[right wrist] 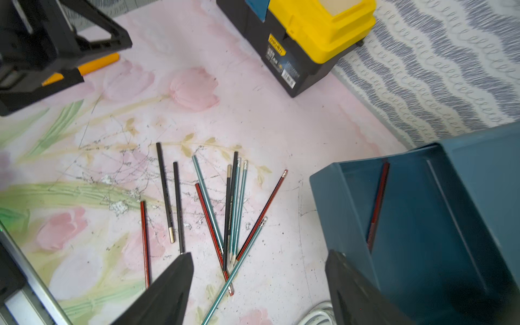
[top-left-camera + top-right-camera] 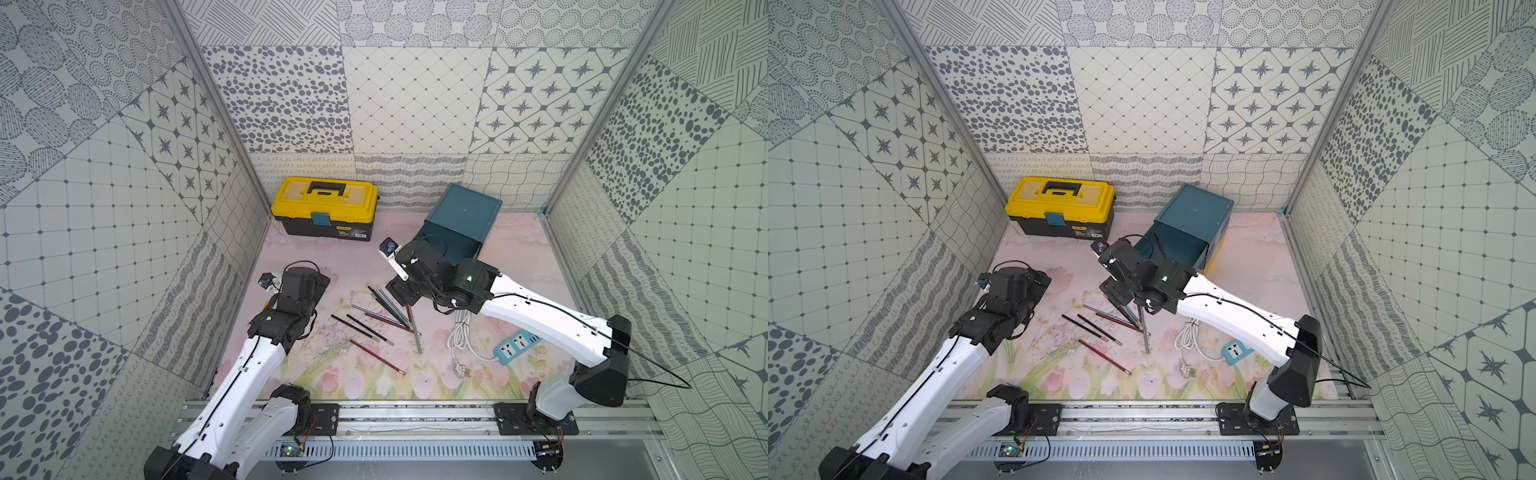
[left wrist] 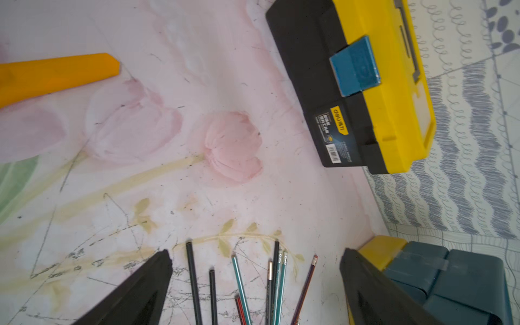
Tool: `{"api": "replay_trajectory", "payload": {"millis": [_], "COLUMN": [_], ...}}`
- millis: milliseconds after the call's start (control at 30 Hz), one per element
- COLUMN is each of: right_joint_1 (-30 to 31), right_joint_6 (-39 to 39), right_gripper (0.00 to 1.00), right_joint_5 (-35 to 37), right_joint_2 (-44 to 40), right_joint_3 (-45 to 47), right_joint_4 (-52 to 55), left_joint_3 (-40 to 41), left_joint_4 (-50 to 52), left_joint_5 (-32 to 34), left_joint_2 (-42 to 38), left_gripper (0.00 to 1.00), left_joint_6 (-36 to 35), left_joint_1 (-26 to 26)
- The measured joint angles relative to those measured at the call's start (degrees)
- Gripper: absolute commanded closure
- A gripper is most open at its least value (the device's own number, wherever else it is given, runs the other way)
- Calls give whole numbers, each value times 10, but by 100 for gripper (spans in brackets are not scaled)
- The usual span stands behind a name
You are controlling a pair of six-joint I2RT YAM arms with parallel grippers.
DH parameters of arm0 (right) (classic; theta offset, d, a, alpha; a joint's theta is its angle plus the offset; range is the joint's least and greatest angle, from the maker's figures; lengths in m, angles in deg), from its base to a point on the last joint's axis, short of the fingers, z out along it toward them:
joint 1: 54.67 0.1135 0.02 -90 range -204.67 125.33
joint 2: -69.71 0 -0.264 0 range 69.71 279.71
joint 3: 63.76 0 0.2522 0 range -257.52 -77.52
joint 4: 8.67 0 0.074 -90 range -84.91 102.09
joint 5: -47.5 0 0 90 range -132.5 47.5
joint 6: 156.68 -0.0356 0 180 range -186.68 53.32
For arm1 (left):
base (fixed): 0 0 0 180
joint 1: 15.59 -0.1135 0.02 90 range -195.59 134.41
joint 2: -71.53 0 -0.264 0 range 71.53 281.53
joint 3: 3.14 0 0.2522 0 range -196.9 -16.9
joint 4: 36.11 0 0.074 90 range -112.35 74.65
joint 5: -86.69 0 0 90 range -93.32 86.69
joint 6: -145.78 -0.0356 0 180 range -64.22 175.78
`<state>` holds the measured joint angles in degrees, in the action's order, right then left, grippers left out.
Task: Please place the pencils in the drawer according to their color
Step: Place the pencil in the drawer, then pick up the pencil from the center of the board.
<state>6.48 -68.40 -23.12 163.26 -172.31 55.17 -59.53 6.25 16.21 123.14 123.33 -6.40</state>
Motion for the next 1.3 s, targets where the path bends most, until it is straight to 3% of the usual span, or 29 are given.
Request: {"api": "replay_trajectory", "payload": {"millis": [333,767,1300], "right_joint_1": [45,45,63], "right_joint_6": [-5,-15,-31], "right_gripper": [38,48,52], "right_joint_5": [-76,-189,-200], "right_joint_2": [95,186,249], "right_joint_3": [5,23,35], "right_joint_4": [62,28,-25], "left_joint_3": [44,64,72], "left_joint_4": [10,7,7], "left_joint_5": [-31,-45,-42], "left_joint_2": [16,33,51], "left_gripper": [1,1,1], "left_joint_6": [30,46,57], "left_joint_1": [-41,-44,-44]}}
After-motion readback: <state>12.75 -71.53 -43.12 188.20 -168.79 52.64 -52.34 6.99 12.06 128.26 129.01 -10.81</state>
